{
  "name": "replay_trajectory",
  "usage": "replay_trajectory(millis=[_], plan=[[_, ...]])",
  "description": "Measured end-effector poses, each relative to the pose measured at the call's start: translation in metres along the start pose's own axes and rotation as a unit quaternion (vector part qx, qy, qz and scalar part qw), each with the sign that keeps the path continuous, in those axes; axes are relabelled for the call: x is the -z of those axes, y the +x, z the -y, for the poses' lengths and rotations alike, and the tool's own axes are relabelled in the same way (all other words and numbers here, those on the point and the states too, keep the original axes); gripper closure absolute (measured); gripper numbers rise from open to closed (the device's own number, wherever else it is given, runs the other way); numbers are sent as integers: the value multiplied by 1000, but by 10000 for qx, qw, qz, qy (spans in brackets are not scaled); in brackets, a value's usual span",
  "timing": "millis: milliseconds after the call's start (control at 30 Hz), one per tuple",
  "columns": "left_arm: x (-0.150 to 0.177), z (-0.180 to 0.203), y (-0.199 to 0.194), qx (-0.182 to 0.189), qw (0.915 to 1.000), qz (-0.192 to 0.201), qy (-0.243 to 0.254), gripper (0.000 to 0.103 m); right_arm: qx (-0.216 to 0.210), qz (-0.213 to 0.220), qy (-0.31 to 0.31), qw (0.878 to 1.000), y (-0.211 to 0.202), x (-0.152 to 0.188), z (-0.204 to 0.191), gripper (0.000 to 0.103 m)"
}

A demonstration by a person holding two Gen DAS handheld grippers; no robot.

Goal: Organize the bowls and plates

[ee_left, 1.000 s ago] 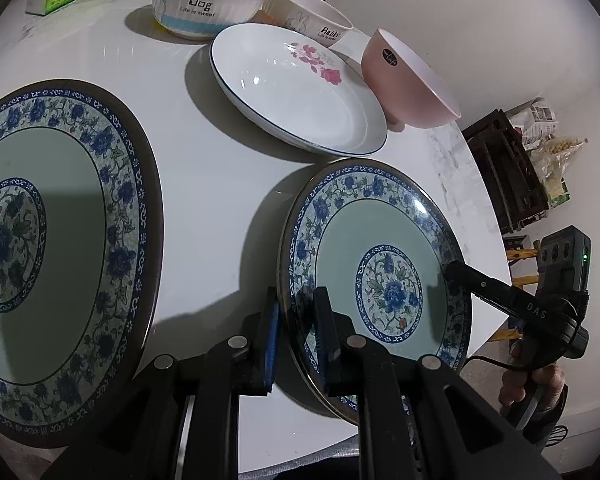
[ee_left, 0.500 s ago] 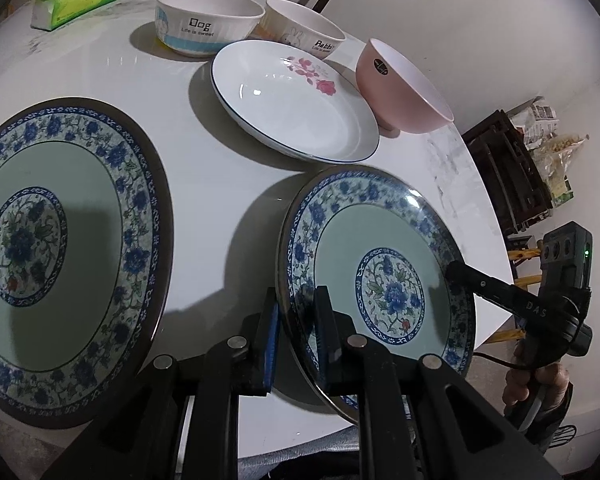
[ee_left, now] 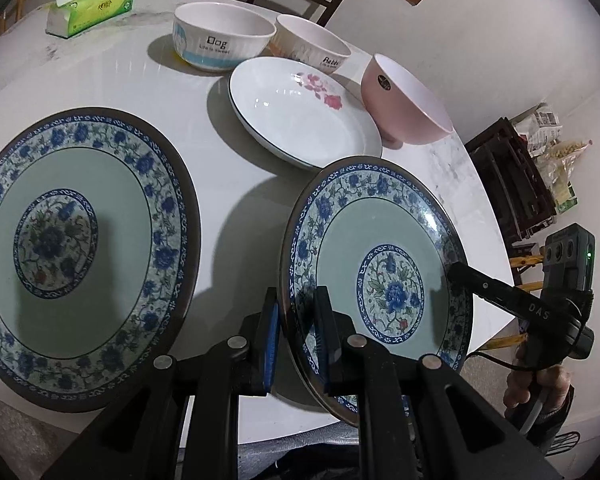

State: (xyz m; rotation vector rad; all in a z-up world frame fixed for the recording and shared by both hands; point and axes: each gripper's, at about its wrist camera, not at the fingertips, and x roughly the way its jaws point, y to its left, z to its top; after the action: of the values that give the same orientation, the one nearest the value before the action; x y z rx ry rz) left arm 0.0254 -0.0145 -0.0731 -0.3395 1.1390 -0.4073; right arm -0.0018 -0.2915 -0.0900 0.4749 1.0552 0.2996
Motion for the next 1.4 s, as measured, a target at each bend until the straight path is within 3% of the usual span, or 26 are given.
replay_trajectory(millis=[700, 1133, 1400], plan=[[-3, -31, -46, -198, 9984, 463, -257, 90, -157, 16, -328, 9993, 10, -11, -50, 88], [-4, -101, -96, -577, 9911, 862, -836, 89, -327, -347, -915, 9947, 56, -27, -135, 88], [1, -150, -111, -809, 9850, 891, -1238, 88, -373, -705, -1186, 9897, 97, -24, -179, 88]])
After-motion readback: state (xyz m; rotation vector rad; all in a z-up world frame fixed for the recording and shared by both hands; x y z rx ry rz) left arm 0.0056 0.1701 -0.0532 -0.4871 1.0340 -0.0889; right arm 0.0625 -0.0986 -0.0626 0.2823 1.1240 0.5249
